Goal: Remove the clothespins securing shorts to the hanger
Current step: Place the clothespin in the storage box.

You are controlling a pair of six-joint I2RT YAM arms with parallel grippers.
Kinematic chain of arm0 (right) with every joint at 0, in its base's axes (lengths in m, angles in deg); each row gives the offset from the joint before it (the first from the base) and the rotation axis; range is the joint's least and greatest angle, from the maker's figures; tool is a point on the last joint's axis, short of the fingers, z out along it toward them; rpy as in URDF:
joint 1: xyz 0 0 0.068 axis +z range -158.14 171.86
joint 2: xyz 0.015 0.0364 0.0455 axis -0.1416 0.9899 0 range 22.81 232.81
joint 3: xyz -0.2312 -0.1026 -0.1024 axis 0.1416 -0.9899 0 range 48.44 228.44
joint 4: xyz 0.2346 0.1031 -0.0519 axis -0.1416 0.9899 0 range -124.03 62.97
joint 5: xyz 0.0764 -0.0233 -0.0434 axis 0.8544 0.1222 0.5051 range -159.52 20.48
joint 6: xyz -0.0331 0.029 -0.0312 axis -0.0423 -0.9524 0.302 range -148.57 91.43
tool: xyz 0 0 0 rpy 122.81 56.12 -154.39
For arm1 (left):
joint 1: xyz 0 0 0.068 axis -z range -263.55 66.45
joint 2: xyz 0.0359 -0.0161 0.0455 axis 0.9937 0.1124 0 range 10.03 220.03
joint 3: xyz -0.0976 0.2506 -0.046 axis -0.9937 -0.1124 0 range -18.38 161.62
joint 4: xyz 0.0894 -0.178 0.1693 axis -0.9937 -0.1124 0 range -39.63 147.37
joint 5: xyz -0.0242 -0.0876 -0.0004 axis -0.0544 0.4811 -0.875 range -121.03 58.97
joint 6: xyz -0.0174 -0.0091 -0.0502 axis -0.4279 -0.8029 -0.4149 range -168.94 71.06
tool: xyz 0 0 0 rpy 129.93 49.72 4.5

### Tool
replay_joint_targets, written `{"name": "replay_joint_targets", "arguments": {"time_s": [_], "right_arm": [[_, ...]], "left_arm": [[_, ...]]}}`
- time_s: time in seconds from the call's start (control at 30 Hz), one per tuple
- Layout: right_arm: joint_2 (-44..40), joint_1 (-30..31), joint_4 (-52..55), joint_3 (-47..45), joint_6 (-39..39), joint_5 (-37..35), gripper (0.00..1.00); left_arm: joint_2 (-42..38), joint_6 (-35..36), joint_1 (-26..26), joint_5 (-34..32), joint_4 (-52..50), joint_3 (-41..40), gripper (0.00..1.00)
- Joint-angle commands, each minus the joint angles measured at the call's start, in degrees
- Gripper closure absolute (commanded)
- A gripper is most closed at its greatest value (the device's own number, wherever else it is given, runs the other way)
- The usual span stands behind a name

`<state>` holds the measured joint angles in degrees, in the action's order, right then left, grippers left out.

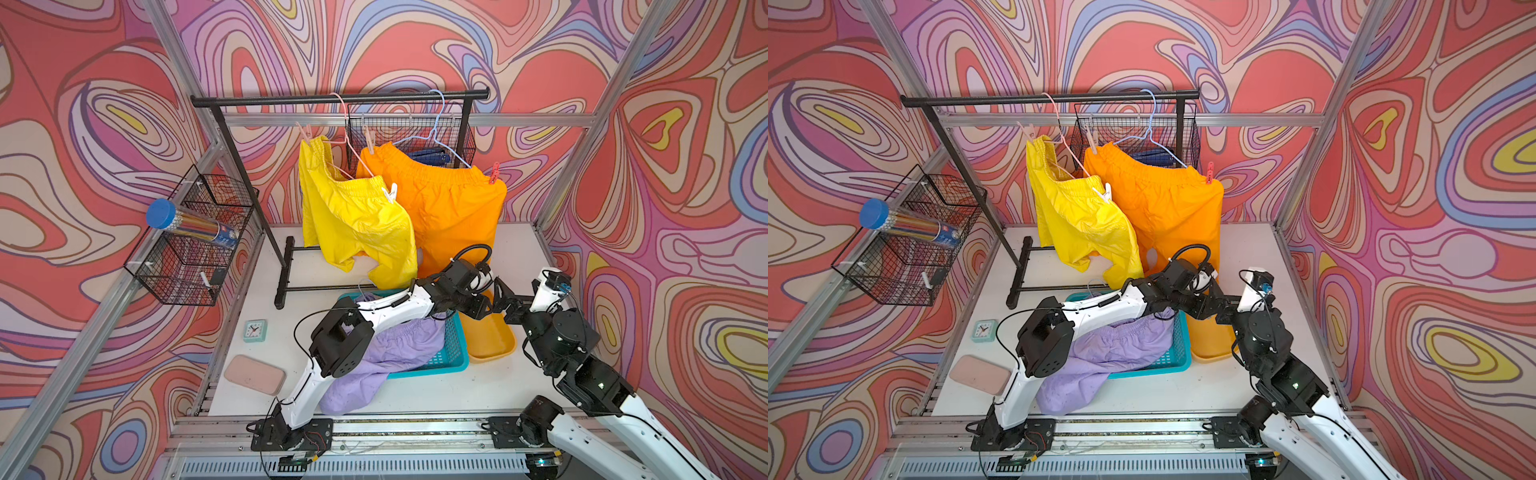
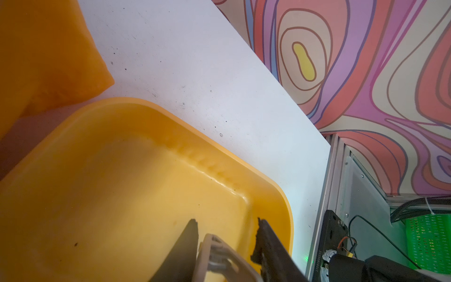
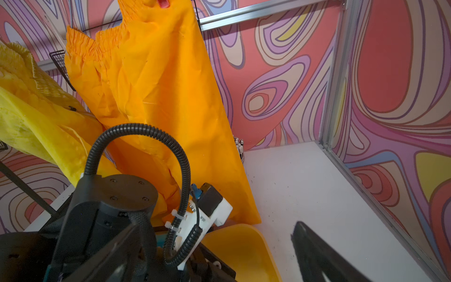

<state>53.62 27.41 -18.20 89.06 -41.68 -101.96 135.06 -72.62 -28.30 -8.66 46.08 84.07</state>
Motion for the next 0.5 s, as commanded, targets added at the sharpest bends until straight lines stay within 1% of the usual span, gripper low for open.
{"name": "replay_joint_targets", "arguments": {"time_s": [0.0, 0.1, 0.17, 0.2, 0.3, 0.37, 0.47], "right_arm": [[-0.32, -0.2, -0.89, -0.55, 0.53, 0.71, 0.02], [-0.42, -0.17, -0.69, -0.57, 0.54, 0.8, 0.02], [-0.58, -0.2, -0.72, -0.57, 0.54, 0.76, 0.02], [-0.62, -0.17, -0.72, -0.59, 0.54, 0.81, 0.02], [-0.71, -0.22, -0.72, -0.72, 0.47, 0.89, 0.02], [-0.57, -0.2, -0.81, -0.81, 0.4, 0.97, 0.02], [-0.3, -0.19, -0.8, -0.9, 0.37, 1.28, 0.02]], "left_arm": [[-0.28, -0.41, 0.49, -0.62, 0.96, 1.01, 0.47], [-1.36, -0.98, 0.55, -1.49, 1.1, 0.0, 0.41], [-2.56, -1.03, 0.57, -1.98, 1.64, -1.4, 0.3], [-3.12, -1.08, 0.65, -1.98, 1.94, -2.03, 0.28], [-4.96, -1.23, 0.65, -2.2, 2.07, -4.09, 0.14], [-6.49, -1.26, 0.74, -2.57, 1.8, -6.0, 0.02], [-9.92, -0.92, 1.3, -4.58, 2.2, -9.8, 0.0]]}}
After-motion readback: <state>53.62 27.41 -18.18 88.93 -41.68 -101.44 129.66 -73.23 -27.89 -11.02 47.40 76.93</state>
